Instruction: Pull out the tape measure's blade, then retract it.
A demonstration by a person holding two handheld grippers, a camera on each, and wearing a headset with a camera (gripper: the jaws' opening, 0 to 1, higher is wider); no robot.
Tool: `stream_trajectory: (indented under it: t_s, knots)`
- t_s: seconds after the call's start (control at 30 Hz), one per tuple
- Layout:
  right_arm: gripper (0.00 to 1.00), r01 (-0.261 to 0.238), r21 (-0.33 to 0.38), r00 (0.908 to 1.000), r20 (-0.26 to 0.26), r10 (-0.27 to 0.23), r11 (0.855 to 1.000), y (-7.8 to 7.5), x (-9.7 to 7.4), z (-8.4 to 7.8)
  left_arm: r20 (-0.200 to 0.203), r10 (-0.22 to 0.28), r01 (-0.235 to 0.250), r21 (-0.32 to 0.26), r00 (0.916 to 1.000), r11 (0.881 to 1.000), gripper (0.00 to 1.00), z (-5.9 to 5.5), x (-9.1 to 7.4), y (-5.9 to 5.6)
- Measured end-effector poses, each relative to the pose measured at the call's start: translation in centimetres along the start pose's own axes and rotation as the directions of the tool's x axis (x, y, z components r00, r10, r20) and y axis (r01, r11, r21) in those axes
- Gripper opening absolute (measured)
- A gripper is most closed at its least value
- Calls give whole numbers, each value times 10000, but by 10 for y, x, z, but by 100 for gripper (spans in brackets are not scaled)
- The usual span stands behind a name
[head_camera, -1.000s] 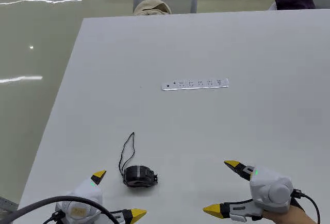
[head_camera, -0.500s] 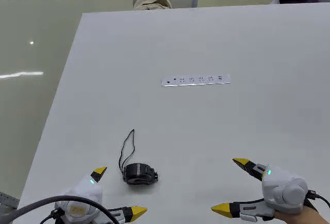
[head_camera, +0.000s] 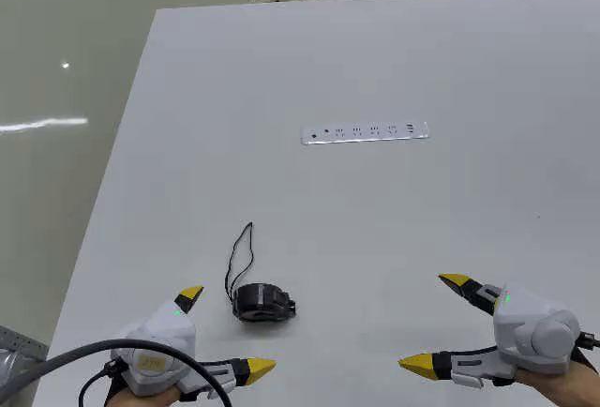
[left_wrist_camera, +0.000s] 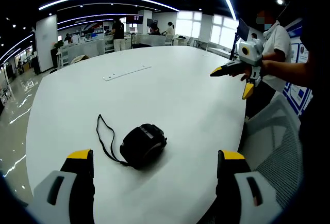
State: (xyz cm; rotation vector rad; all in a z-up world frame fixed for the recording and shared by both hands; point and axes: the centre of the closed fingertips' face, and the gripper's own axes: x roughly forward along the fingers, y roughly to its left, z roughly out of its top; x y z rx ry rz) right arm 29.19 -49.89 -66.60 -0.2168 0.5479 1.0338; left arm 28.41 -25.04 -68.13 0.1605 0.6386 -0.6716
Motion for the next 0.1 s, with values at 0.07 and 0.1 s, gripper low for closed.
stream_trajectory:
  t_s: [0.07,0.1]
  knots:
    - [92,3,-10,10000,29,-3,10000,0,0,0,20,4,-4,-1,10000,10000,99,1,-1,0]
    - [92,1,0,10000,37,-1,10000,-1,0,0,25,11,-11,4,10000,10000,99,2,-1,0]
